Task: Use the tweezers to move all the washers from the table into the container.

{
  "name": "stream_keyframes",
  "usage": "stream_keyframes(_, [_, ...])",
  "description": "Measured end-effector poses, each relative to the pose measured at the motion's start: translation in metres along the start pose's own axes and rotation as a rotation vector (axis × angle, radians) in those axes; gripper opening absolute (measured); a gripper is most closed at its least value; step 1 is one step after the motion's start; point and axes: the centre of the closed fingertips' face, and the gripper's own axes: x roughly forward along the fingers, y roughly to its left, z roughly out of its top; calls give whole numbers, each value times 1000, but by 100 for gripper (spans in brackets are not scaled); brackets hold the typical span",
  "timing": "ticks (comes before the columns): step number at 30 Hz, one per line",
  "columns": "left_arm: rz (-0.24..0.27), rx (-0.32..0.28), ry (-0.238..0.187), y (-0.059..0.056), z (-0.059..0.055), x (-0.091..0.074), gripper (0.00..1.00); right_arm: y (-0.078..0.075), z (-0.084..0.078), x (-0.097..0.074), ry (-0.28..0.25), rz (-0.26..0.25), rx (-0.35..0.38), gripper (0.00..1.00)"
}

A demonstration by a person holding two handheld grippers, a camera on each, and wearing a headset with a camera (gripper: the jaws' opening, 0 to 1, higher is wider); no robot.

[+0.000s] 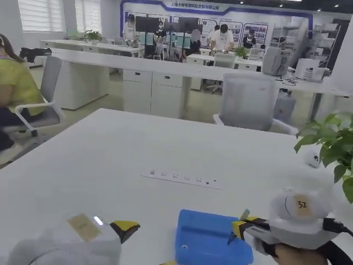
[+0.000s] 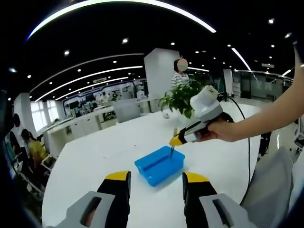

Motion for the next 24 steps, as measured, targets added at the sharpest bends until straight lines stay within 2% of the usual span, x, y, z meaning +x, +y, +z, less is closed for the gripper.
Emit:
stream_keyframes(3, [-38, 19, 9, -3, 5, 5, 32, 18, 8, -14, -7, 67, -40, 1])
stream_keyframes(6, [-134, 20, 8, -15, 13, 10, 27, 37, 8, -26, 11, 135, -98, 1])
stream_keyframes(7, [-166, 18, 11, -20, 15, 12, 26, 47, 5, -30, 27, 175, -109, 1])
stream_keyframes(8, [-195, 20, 23, -24, 15, 14, 24, 54, 1, -33, 46, 211, -113, 1])
stream_keyframes(9, [-227, 40, 60, -27, 10, 16, 20, 64, -5, -37, 73, 252, -119, 1])
stream_keyframes(10, [-253, 53, 102, -30, 4, 19, 16, 69, -7, -40, 80, 271, -130, 1])
stream_keyframes(11, [-274, 66, 84, -33, 7, 21, 12, 74, -10, -42, 85, 289, -142, 1])
stream_keyframes(12, [-316, 67, 70, -39, 9, 22, 9, 82, -16, -46, 104, 310, -143, 1])
stream_keyframes(13, [-319, 35, 70, -41, 10, 24, 7, 83, -17, -47, 107, 312, -142, 1])
stream_keyframes(14, [-344, 10, 65, -44, 12, 25, 8, 89, -20, -51, 110, 322, -152, 1])
stream_keyframes(17, [-438, -14, 65, -57, 14, 28, 8, 110, -33, -62, 153, 407, -211, 1])
stream_keyframes(20, [-513, 5, 57, -70, 16, 30, 5, 125, -44, -69, 199, 461, -282, 1])
stream_keyframes(22, [-564, 29, 38, -80, 18, 30, 4, 131, -48, -72, 214, 482, -298, 1])
stream_keyframes(24, [-612, 80, 83, -90, 7, 30, 3, 135, -51, -73, 220, 484, -318, 1])
